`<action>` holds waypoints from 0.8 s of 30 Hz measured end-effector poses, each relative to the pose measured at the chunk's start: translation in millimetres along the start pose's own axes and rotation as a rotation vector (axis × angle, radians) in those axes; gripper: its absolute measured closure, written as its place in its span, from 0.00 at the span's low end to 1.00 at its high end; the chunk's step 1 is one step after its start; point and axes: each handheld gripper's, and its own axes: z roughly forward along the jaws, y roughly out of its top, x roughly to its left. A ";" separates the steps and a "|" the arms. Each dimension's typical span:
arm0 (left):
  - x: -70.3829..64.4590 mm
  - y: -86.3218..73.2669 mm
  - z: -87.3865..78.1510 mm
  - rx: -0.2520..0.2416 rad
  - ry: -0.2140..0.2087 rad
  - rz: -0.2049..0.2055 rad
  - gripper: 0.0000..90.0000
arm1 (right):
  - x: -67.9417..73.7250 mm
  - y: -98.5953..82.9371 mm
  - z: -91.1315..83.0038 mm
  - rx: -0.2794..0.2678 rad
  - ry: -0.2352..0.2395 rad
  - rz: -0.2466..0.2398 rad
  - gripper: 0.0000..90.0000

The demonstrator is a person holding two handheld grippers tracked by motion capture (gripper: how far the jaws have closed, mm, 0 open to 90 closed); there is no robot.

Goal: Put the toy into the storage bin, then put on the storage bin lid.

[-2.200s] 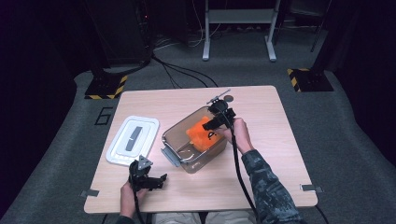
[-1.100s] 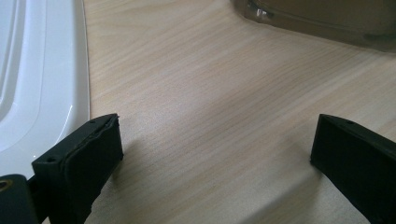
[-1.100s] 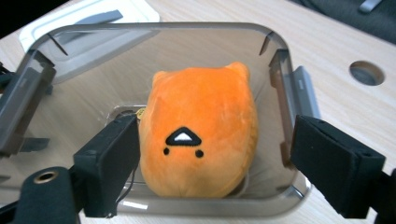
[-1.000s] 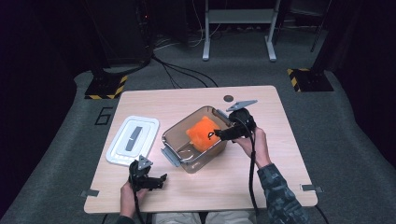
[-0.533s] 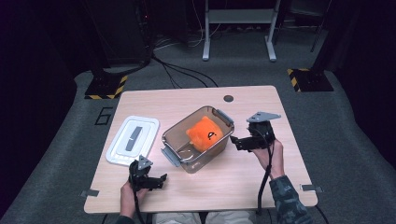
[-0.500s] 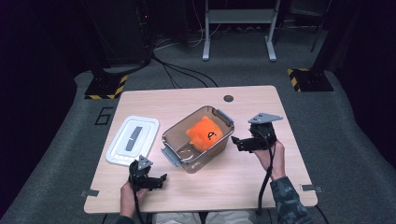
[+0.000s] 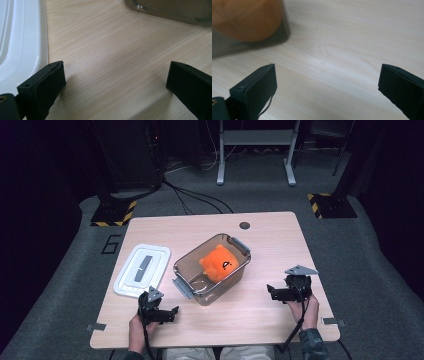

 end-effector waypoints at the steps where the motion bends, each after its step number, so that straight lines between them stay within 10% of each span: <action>1: 0.1 0.0 0.0 0.001 0.000 0.000 0.02 | -2.8 -5.4 0.9 0.001 -0.012 0.007 0.01; 12: 0.8 0.4 0.8 -0.003 0.010 -0.009 0.02 | -24.0 -49.5 14.2 0.068 -0.095 0.056 0.00; 24: 1.4 2.4 -1.3 0.031 0.020 -0.015 0.02 | -26.2 -57.0 22.4 0.071 -0.134 0.066 0.00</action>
